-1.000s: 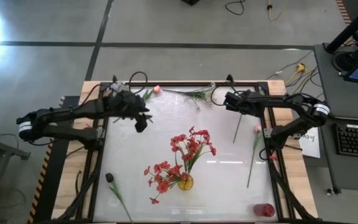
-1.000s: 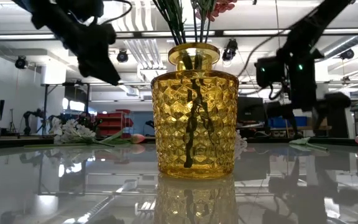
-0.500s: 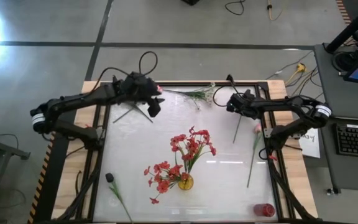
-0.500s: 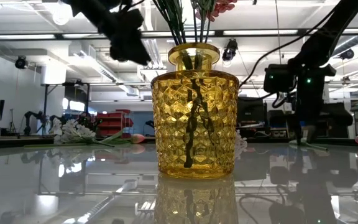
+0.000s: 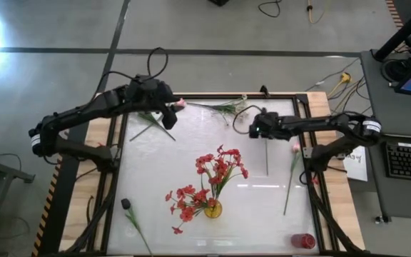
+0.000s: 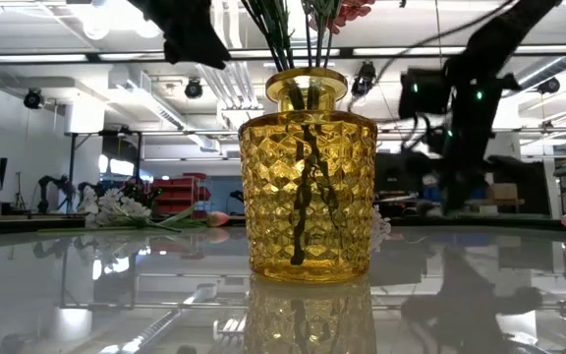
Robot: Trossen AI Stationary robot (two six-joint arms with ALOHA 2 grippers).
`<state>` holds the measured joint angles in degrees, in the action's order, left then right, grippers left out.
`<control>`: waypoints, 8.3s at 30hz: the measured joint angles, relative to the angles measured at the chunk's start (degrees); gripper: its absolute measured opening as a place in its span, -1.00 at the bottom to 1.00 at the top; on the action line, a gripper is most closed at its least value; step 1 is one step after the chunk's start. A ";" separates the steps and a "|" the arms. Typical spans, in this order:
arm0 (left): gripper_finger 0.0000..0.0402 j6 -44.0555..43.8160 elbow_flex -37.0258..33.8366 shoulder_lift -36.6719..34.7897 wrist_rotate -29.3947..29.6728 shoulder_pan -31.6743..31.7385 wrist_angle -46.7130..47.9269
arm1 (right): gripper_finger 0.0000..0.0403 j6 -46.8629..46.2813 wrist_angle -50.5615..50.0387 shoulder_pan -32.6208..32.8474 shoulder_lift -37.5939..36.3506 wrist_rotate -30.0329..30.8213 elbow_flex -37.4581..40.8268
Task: Sort flowers into vase by color
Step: Put the top black tulip into the yellow vase, then put the black tulip into the yellow vase
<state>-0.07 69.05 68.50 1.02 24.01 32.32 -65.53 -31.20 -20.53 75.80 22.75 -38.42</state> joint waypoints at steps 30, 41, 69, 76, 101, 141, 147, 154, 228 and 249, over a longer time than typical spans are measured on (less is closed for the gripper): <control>-0.22 -22.69 -22.51 -19.73 -17.84 -8.73 -33.95 | -0.94 29.57 56.27 35.28 -6.08 44.98 -5.94; -0.22 -28.16 -21.96 -18.66 7.10 -29.13 -37.96 | -0.94 47.61 56.02 37.80 -21.94 43.18 -4.22; -0.22 -28.77 -21.93 -10.18 27.15 -39.27 -43.02 | -0.94 79.29 97.08 54.55 -6.47 -0.79 1.05; -0.22 -28.95 -21.93 -10.35 27.15 -39.26 -43.12 | -0.94 80.11 100.85 54.55 6.35 -4.72 -8.98; -0.22 -27.28 -21.93 -10.48 26.88 -39.28 -42.97 | -0.94 80.38 115.94 49.85 27.28 -4.94 -14.66; -0.22 -49.96 -2.53 -5.63 -0.58 -41.87 37.81 | -0.26 69.91 43.90 51.43 11.56 -4.80 -25.31; -0.21 -64.37 -3.34 -2.80 -8.95 -44.91 41.48 | -0.02 69.59 28.98 52.31 9.54 -4.76 -31.69; -0.21 -79.82 -3.57 1.07 -14.39 -51.10 42.30 | 0.05 67.00 20.38 52.87 7.60 -4.73 -35.13; -1.00 -123.66 -9.39 1.99 36.68 -73.09 43.38 | 0.00 55.31 11.91 69.03 -5.85 18.91 -41.58; -1.00 4.85 21.40 3.55 56.92 -59.40 -21.61 | 0.00 66.77 31.77 50.58 -2.16 5.82 -43.81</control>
<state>4.78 90.44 72.05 57.94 -35.39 10.70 1.23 0.57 30.05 73.65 28.58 -82.24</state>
